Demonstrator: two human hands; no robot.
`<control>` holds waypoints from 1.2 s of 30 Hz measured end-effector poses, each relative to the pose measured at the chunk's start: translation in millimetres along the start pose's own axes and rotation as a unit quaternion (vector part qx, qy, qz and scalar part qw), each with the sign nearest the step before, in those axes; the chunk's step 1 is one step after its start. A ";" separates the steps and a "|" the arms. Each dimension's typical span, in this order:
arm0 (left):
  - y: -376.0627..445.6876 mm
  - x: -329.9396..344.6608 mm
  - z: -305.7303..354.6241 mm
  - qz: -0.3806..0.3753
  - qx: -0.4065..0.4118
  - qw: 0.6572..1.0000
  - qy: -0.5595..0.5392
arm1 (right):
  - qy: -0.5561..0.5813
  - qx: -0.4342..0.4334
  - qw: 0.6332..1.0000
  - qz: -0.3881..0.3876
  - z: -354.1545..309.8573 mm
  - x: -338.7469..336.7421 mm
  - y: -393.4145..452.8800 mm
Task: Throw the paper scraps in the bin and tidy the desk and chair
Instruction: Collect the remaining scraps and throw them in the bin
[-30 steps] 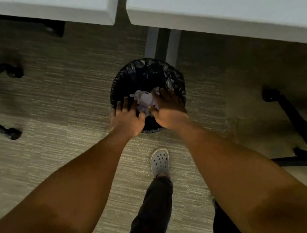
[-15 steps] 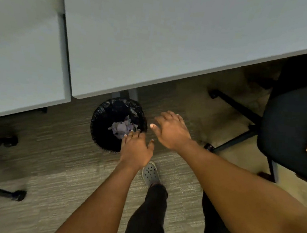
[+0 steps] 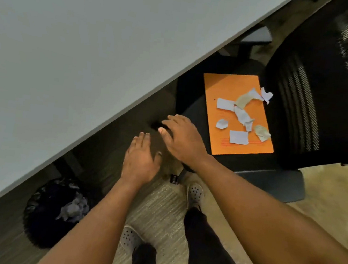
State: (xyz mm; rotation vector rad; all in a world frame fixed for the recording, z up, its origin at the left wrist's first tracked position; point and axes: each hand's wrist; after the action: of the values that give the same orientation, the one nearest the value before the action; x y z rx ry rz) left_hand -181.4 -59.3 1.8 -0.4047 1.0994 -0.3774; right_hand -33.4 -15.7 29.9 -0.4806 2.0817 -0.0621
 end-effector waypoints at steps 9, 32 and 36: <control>68.5 39.2 128.9 -0.074 0.076 0.993 0.051 | 0.137 0.188 0.964 0.126 158.1 -74.5 -18.3; 177.8 146.6 237.3 -0.083 0.134 0.982 0.101 | 0.058 0.379 0.923 0.029 307.8 -41.3 22.8; 182.7 143.1 230.7 -0.099 0.149 0.979 0.093 | 0.075 0.335 0.939 0.028 311.9 -40.1 30.7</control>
State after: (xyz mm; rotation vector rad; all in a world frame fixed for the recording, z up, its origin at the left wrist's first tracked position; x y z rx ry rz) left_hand 103.5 58.8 -107.7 -0.2158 1.1662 -0.7589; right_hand 234.9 72.6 -111.7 0.0047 2.0585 -0.7682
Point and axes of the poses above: each hand's wrist, its own y-axis towards the middle knuckle, its own x-axis out of the palm, z = x × y, and after that the axes turned 9 degrees about -z, right-handed
